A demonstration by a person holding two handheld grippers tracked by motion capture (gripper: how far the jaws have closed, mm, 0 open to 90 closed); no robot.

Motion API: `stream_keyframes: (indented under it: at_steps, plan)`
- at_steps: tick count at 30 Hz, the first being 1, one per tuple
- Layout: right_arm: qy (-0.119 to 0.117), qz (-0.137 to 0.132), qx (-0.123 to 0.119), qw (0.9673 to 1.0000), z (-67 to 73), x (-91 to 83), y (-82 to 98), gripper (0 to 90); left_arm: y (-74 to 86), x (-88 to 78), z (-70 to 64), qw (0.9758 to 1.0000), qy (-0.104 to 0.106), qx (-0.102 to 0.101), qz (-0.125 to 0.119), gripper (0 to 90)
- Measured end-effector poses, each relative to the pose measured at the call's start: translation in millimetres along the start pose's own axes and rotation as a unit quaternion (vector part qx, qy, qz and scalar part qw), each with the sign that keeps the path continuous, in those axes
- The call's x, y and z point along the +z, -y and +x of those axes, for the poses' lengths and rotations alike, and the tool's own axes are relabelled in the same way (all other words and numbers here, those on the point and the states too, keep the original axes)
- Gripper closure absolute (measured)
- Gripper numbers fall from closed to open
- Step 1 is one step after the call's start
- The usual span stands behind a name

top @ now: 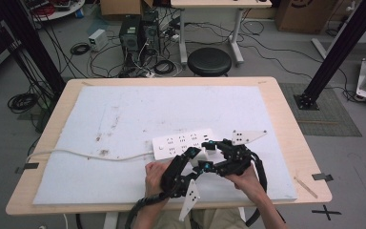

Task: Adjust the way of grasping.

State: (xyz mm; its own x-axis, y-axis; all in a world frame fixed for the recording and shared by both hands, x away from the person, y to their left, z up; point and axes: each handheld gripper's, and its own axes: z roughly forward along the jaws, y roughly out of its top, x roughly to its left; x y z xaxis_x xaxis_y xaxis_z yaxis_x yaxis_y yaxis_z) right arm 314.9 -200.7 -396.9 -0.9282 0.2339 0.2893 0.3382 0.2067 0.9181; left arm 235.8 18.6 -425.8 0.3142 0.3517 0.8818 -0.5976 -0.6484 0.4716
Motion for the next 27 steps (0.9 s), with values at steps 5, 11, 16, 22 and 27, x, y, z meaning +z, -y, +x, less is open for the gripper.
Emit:
stream_keyframes:
  at_steps: [5,11,16,22,27]
  plan:
    - [-0.010,-0.004,0.001,0.9999,-0.8,-0.1,1.1,29.6,-0.6,0.0,0.0,1.0000,0.001,0.001,-0.001,42.4]
    - [-0.014,-0.003,0.003,0.9999,-0.3,0.2,2.3,34.4,-2.6,0.5,-0.3,1.0000,0.002,0.002,-0.003,42.4]
    - [-0.023,-0.005,0.000,0.9997,-0.4,0.0,3.1,40.0,-3.9,1.3,-1.0,1.0000,0.003,0.003,-0.006,42.4]
    - [-0.028,-0.011,-0.004,0.9995,-0.9,-1.3,3.6,44.6,-4.7,1.6,-2.1,0.9999,0.001,0.008,-0.009,42.4]
    - [-0.028,-0.013,-0.004,0.9995,-1.4,-2.0,4.8,44.9,-5.6,1.3,-3.8,0.9998,-0.003,0.016,-0.009,42.4]
